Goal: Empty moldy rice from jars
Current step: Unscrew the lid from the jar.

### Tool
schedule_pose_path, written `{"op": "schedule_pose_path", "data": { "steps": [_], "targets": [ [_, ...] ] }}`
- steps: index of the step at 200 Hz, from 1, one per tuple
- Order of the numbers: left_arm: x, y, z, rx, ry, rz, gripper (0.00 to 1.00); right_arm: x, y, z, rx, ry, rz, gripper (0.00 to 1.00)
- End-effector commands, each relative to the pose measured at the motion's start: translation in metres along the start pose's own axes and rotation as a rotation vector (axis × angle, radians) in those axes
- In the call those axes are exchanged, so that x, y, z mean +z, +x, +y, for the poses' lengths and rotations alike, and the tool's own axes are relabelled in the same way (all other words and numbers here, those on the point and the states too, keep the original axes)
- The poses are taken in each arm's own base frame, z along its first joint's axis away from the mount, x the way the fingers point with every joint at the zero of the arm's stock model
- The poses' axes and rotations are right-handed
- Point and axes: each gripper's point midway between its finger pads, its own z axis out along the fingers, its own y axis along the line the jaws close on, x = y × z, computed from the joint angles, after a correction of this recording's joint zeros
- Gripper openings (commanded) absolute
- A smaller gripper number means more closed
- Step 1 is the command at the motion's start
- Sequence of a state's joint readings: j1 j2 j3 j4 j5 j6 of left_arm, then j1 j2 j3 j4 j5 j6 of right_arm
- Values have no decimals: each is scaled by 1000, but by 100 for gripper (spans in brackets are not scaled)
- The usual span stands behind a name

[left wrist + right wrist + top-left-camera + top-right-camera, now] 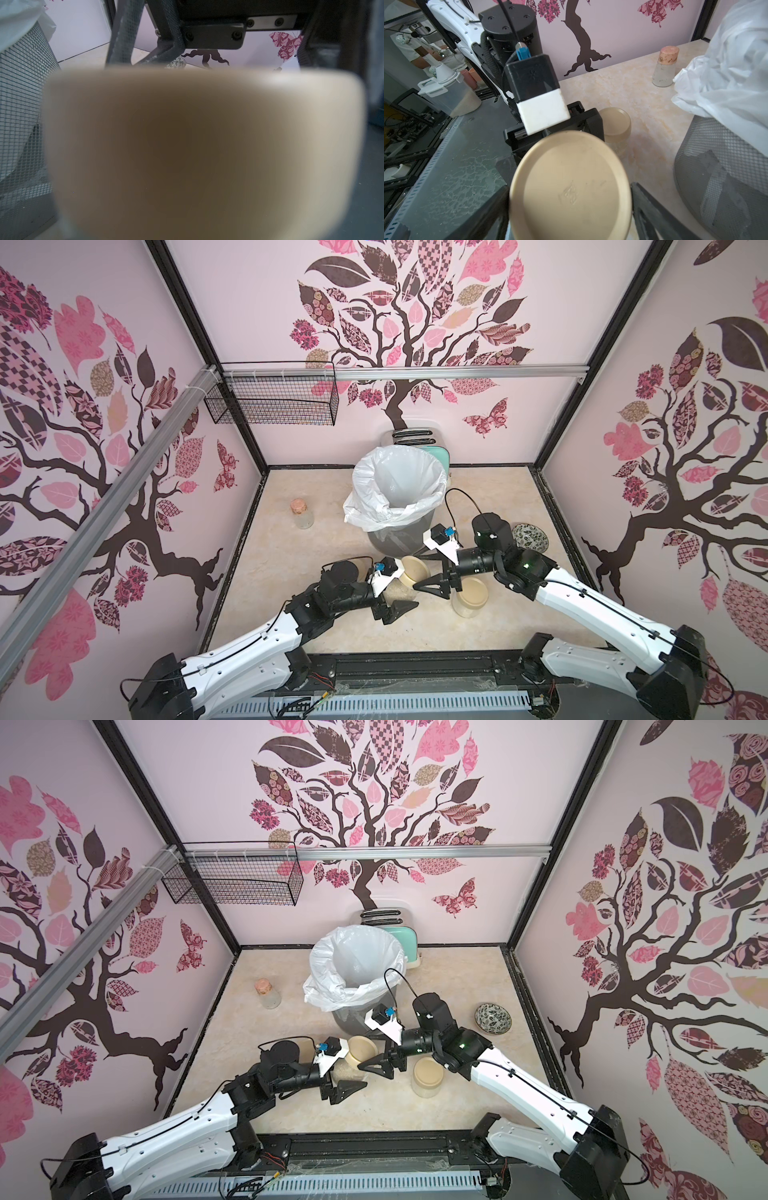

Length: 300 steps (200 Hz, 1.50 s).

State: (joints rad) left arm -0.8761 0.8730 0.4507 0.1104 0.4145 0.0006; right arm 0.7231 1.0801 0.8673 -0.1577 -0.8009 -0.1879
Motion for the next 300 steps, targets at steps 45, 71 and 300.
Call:
{"op": "schedule_pose_path", "data": {
  "steps": [45,71,300],
  "targets": [
    [-13,-71,3,56,-41,-213,62,-1,-1,20,-74,-76,-2,99],
    [-14,-69,6,54,-61,-211,62,-7,-6,18,-68,-25,-6,100],
    [-10,-66,13,67,-88,-204,63,-14,-34,-10,198,159,29,99]
  ]
}}
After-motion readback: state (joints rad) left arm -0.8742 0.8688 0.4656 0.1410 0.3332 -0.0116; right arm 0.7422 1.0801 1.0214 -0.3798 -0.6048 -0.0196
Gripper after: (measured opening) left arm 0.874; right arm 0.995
